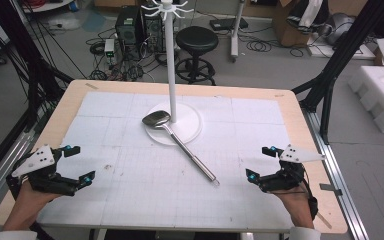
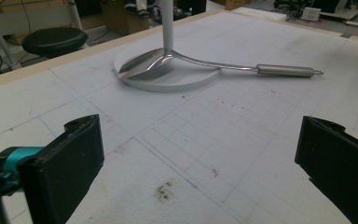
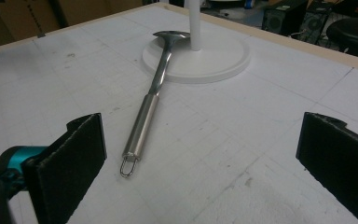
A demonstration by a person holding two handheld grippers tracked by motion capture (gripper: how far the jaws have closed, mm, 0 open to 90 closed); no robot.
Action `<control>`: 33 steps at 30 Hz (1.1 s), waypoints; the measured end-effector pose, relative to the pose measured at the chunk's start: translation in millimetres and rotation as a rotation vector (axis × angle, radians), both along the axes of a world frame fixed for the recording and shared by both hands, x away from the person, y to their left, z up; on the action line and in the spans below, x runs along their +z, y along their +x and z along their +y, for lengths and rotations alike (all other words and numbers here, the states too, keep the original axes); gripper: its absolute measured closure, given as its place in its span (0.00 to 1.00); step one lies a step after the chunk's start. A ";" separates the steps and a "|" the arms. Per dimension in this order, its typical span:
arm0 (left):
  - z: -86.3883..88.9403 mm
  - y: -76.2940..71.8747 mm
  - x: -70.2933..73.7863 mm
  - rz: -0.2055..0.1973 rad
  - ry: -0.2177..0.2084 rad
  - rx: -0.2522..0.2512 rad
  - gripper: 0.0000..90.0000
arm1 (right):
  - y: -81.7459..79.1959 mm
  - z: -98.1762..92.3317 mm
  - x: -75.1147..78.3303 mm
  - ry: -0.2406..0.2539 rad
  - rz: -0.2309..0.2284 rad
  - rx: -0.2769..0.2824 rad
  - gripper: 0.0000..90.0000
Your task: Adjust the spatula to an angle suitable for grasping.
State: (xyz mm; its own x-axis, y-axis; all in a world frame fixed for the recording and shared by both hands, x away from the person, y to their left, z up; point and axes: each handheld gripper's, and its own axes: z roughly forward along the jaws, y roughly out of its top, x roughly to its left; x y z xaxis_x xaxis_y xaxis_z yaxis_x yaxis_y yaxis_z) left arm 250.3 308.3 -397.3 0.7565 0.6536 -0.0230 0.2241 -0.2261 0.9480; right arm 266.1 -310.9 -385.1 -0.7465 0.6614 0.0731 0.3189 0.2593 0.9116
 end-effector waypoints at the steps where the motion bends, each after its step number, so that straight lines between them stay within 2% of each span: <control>1: 0.8 0.2 0.4 -0.005 0.000 -0.002 0.02 | -0.1 0.4 -0.2 0.000 0.000 -0.003 0.00; 6: 2.3 0.9 0.9 -0.006 -0.012 0.004 0.02 | -0.3 1.4 -1.3 -0.005 0.005 0.004 0.00; 12: 0.5 1.6 -0.2 -0.001 0.003 -0.003 0.02 | 0.0 -2.2 -1.8 0.004 0.008 -0.007 0.00; 18: 0.1 0.2 0.3 -0.003 0.004 -0.005 0.02 | -1.9 -3.3 0.7 0.002 0.001 -0.011 0.00; 22: 1.3 0.6 0.6 -0.003 -0.005 -0.003 0.02 | -0.9 -3.3 1.1 -0.004 0.012 -0.012 0.00; 27: 2.6 -0.2 1.3 -0.007 -0.015 0.001 0.02 | -0.7 -4.5 6.3 -0.005 0.010 -0.003 0.00; 33: -1.2 0.3 0.7 -0.004 -0.004 -0.012 0.02 | 4.0 -5.1 14.2 -0.037 0.029 0.003 0.00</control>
